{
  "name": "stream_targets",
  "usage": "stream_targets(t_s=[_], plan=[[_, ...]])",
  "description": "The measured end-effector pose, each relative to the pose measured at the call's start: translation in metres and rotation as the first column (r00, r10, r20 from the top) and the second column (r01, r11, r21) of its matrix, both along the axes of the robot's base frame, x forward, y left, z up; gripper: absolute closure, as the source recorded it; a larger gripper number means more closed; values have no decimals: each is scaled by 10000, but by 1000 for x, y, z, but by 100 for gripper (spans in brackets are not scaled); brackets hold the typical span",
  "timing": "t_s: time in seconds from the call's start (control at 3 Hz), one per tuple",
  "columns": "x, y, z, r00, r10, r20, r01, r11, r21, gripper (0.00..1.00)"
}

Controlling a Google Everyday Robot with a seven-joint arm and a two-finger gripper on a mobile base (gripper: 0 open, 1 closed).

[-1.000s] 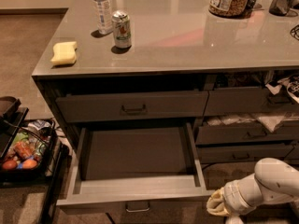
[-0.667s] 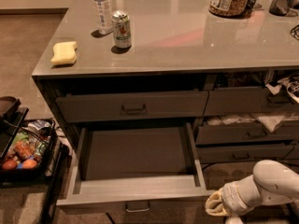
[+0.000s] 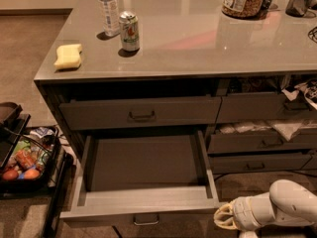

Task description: Close middle drawer

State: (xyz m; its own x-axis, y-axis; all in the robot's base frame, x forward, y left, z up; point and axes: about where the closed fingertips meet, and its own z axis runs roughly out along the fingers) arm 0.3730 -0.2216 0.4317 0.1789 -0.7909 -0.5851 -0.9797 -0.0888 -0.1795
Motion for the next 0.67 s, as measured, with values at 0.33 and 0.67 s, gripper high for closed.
stream_targets(t_s=[0.33,0.67], plan=[[0,0,0,10000,-1,0,1,10000,1,100],[2,5,-16,9994,-335,-34,336,9988,359,100]])
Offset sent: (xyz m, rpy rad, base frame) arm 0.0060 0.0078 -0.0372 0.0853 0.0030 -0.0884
